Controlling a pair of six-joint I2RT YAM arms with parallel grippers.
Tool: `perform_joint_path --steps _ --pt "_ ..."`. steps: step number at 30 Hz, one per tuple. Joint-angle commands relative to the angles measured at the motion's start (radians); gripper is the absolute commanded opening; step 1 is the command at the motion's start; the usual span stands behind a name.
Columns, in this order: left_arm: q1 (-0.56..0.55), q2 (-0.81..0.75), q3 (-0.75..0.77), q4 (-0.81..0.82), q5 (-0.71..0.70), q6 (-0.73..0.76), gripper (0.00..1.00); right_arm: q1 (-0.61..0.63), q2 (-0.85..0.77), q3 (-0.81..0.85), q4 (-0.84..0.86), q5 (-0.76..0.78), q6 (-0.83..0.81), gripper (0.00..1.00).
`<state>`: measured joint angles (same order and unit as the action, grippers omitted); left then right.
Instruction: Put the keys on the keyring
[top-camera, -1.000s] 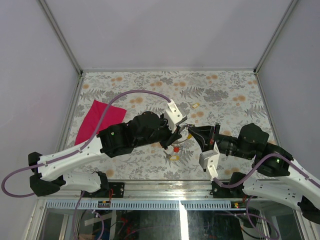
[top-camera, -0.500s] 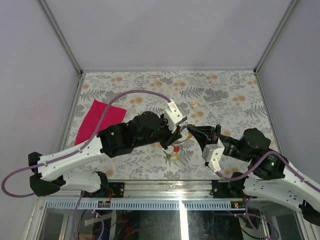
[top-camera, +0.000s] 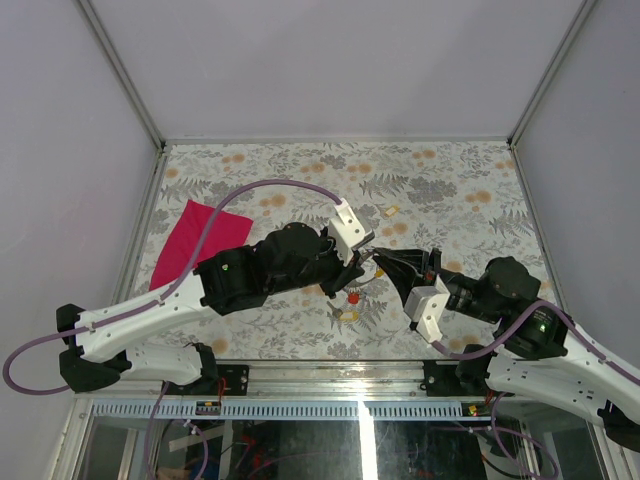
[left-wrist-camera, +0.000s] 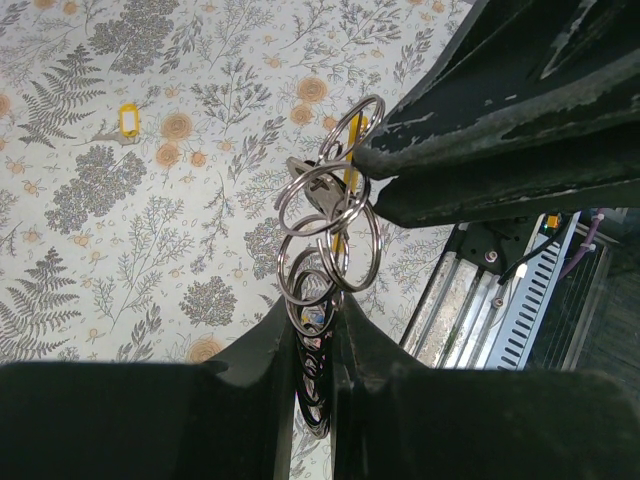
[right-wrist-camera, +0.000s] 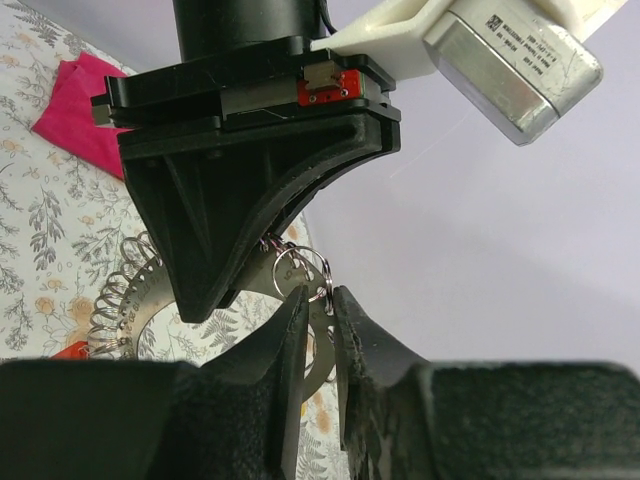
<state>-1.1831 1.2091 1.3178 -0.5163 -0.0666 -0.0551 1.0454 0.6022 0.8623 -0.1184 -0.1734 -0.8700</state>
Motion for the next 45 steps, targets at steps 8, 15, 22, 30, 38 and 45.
perform_joint_path --steps 8,15,22,30,38,45 --pt "-0.003 -0.007 0.032 0.073 0.015 0.009 0.00 0.001 0.022 0.013 0.048 0.016 -0.004 0.23" --pt "-0.002 -0.009 0.029 0.072 0.016 0.009 0.00 0.001 0.027 0.022 0.050 0.014 -0.005 0.10" --pt "-0.002 -0.010 0.028 0.072 0.017 0.008 0.00 0.001 0.029 0.026 0.056 0.017 -0.015 0.20" --pt "-0.002 -0.005 0.028 0.071 0.021 0.009 0.00 0.002 0.031 0.036 0.052 0.017 -0.027 0.32" --pt "-0.002 -0.005 0.030 0.070 0.022 0.010 0.00 0.001 0.039 0.059 -0.011 -0.003 -0.084 0.38" --pt "-0.002 -0.003 0.035 0.068 0.021 0.011 0.00 0.001 0.058 0.094 -0.086 -0.008 -0.165 0.39"
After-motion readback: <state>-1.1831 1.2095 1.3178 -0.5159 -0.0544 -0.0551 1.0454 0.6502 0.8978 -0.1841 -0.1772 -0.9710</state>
